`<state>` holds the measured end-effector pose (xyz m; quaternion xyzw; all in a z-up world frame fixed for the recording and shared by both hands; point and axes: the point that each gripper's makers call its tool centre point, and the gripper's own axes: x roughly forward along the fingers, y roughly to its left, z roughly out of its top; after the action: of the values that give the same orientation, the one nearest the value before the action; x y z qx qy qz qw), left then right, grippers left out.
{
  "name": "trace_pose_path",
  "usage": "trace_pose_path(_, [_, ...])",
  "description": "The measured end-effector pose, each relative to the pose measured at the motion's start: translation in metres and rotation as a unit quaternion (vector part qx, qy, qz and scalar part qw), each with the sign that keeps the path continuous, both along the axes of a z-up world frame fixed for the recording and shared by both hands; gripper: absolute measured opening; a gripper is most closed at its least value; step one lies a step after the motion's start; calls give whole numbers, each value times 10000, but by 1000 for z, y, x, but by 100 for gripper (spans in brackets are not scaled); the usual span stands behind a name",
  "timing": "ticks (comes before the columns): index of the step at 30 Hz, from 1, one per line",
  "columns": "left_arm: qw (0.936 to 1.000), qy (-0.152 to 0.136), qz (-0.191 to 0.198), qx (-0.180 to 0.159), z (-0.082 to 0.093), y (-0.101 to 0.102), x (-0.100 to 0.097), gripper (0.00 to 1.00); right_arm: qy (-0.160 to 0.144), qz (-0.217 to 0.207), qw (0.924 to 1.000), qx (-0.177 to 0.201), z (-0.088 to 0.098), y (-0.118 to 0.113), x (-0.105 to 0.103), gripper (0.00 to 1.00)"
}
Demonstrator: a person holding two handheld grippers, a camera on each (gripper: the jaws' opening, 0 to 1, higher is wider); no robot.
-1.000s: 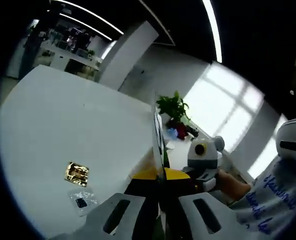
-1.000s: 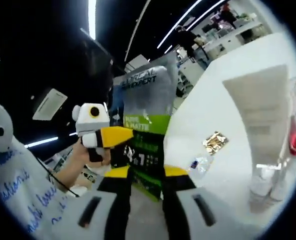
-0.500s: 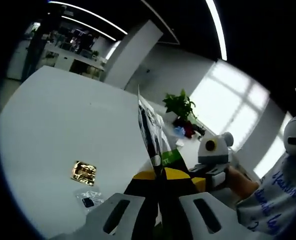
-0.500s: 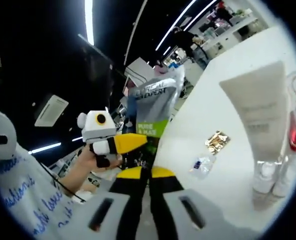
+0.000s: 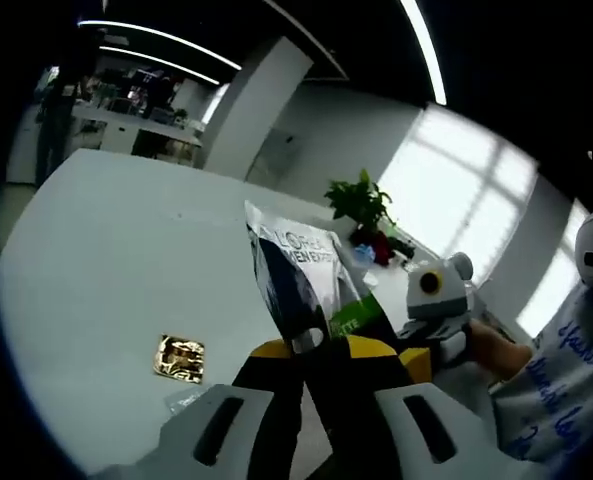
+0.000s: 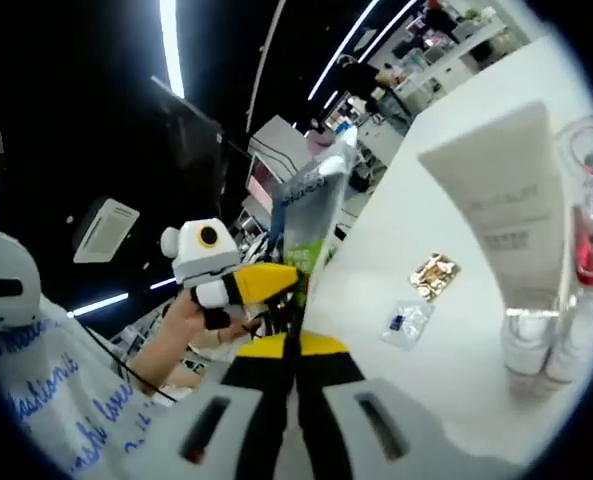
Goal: Arrange the skincare products in the storage area until every visible bottle or jar stands upright without overlapping.
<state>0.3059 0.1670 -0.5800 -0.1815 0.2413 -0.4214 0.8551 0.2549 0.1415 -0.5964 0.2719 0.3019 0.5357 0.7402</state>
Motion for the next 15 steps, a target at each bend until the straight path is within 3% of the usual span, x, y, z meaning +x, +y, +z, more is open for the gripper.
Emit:
trace_pose_path(7, [9990, 225, -83, -387, 8, 7, 10, 10, 8, 54, 10000, -46, -1, -3, -2, 1])
trace_pose_path(12, [9982, 313, -159, -486, 9, 7, 15, 8, -2, 98, 9999, -99, -4, -6, -4, 1])
trace_pose_path(15, [9967, 509, -226, -594, 6, 5, 16, 5, -42, 103, 9997, -197, -6, -7, -5, 1])
